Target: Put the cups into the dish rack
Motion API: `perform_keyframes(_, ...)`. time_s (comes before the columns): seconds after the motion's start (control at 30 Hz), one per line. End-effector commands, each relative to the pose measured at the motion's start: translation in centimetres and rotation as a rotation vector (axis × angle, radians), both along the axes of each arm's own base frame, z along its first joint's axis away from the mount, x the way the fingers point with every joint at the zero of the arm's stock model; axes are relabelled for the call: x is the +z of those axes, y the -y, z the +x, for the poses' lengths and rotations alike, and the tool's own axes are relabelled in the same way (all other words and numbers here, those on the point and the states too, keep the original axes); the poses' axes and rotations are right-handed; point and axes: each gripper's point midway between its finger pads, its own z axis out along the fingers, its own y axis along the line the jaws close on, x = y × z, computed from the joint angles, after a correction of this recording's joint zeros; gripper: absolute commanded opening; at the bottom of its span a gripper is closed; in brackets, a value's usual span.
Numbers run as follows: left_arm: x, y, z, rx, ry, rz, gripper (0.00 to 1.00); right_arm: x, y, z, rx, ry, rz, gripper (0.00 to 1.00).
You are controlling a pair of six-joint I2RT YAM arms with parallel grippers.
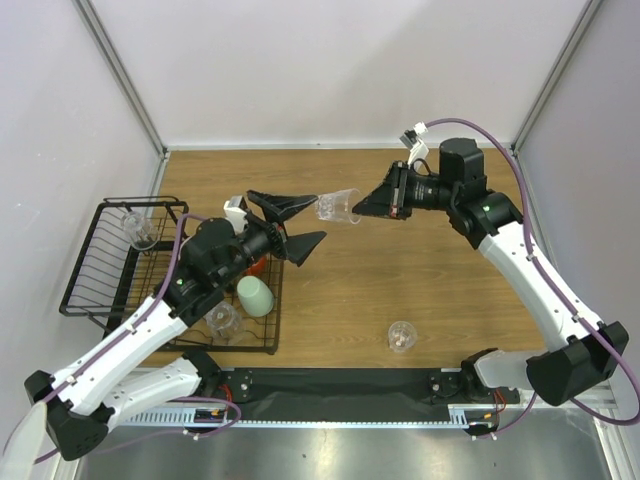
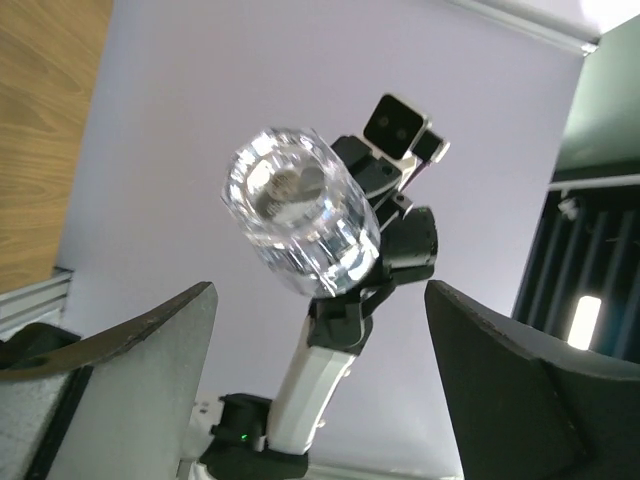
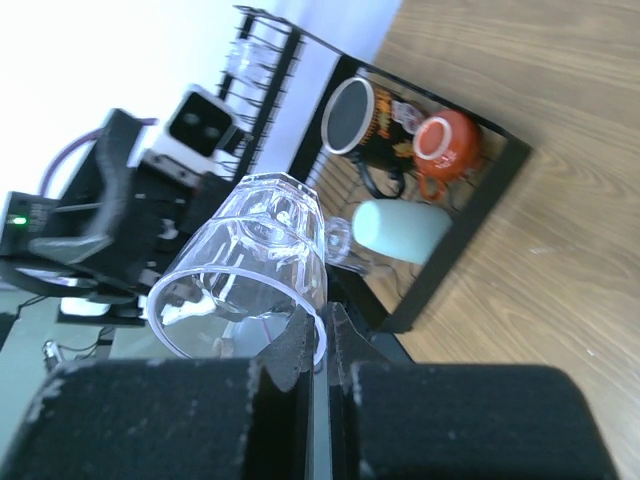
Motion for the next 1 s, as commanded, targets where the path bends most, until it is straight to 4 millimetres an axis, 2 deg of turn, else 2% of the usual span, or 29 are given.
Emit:
perform_keyframes(0.0,1.0,-0.7,0.7,0.07,-0.014,-0.084,0.9,4.2,-1.2,-0.6,0.048,0.093,0.092,0.0)
perform_keyframes(0.2,1.1,-0.7,0.8,0.069,-0.012,-0.132,0.87,4.7,-2.0,-1.7,0.085,0.124,0.118,0.0)
perform_keyframes(0.5,2.0,-0.8,0.8,0.072,0.009,-0.139,0.84,2.6,-3.1,-2.7,0.107,0.121,0.074,0.0)
perform_keyframes(0.63,2.0,-1.0,0.7,0.073,0.019,-0.134,0.79,2.0,-3.4,-3.0,0.116,0.118,0.062,0.0)
perform_keyframes(0.97,1.4,-1.7,0.3,0.093,0.025,-0.117,0.58,1.2,-3.4,-3.2,0.113,0.106,0.038,0.0)
